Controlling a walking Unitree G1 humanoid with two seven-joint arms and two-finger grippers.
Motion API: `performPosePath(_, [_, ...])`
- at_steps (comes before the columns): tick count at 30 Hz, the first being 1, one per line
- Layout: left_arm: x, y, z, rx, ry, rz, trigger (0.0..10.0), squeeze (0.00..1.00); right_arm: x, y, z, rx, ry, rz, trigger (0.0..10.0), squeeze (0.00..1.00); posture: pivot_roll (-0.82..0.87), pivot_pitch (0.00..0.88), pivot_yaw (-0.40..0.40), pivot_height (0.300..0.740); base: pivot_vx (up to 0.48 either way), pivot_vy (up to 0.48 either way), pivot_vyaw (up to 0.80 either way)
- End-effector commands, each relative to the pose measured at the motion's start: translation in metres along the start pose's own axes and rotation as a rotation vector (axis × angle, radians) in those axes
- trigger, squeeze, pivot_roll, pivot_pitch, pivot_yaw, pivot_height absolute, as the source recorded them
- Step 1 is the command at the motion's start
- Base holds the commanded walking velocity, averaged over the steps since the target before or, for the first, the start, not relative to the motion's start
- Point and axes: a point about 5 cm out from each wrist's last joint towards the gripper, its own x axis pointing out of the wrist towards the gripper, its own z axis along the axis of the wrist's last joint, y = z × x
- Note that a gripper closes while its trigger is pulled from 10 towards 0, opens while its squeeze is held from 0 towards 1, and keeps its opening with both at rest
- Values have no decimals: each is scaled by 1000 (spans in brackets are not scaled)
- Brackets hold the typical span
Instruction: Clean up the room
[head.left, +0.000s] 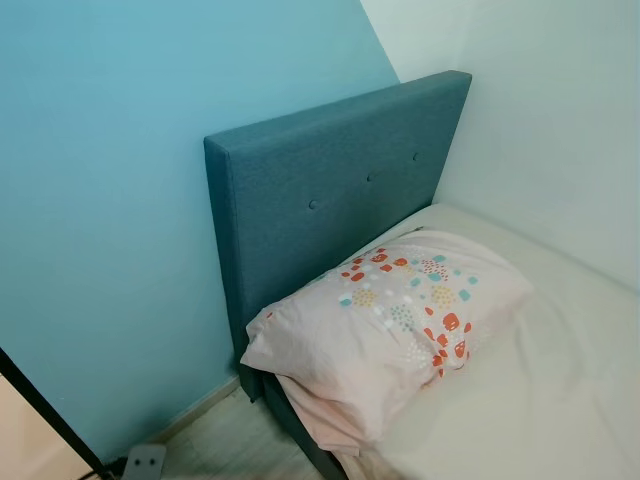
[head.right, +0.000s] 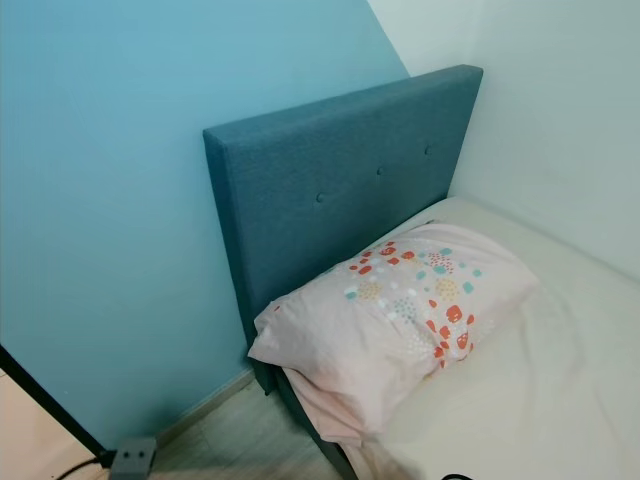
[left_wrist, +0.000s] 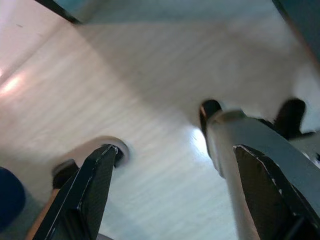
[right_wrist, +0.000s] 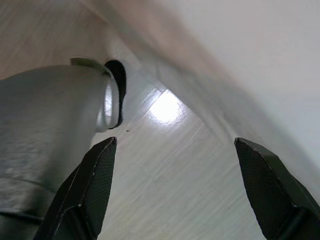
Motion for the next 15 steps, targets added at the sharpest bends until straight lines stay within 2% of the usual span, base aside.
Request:
performPosePath(1, [0,-5,0,12,-7,-22,10000,0,0,-6,2,-2,-5,-14,10000,0,9,0,-47,740,0,0,0])
performPosePath(7, [1,-6,2,44,-2,-34,10000,0,0,-8,6,19,-17,-27,10000,0,-25,0,-26,740,0,0,0])
performPosePath(15, [2,-12,17,19,-39,-44,10000,0,0,-10,7,12,-8,-36,10000,0,-16,0,-27,740,0,0,0])
